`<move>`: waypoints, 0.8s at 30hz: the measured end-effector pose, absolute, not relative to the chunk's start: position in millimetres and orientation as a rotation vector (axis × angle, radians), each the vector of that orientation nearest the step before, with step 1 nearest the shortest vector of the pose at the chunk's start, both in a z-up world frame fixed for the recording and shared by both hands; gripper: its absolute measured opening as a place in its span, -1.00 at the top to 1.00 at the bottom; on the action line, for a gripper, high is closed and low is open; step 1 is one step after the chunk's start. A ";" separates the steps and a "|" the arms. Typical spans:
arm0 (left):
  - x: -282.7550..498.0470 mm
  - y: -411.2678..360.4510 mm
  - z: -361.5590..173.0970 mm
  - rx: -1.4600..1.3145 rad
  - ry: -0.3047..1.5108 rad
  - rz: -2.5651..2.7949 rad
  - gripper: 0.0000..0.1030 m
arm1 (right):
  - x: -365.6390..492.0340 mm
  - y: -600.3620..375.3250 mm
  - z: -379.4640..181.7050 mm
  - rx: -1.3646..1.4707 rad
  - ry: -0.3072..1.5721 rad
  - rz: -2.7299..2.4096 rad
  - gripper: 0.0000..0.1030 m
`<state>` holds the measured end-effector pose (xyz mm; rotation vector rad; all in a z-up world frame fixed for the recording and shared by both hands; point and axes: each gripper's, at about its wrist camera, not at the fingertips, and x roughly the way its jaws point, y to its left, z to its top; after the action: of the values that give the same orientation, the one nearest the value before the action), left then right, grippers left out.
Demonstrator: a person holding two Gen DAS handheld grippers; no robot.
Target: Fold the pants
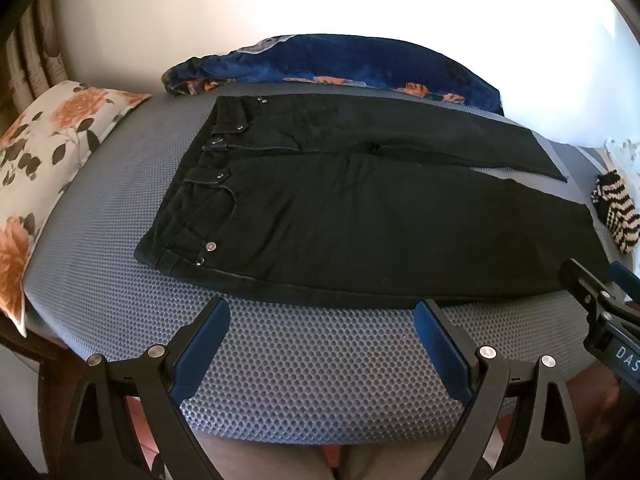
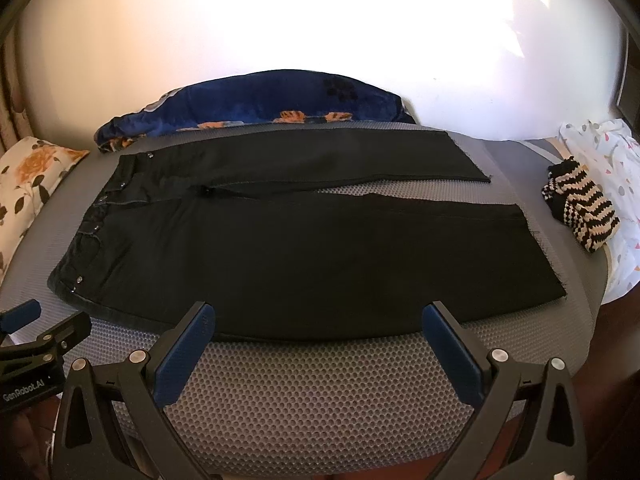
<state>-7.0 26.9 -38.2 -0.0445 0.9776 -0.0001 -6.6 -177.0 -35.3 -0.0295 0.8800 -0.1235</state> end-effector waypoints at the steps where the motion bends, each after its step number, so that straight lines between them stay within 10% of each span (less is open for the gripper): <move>1: -6.8 26.8 -38.8 -0.044 0.979 -0.001 -0.81 | -6.7 -177.3 -35.6 -0.031 0.882 -0.124 -1.00; 24: -5.5 25.4 -41.0 -0.033 0.985 0.009 -0.81 | -4.4 -178.8 -38.7 -0.031 0.891 -0.128 -1.00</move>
<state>-5.5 25.4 -41.0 -0.0334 0.9851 0.0094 -4.4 -178.8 -38.7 -0.0313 0.8914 -0.1282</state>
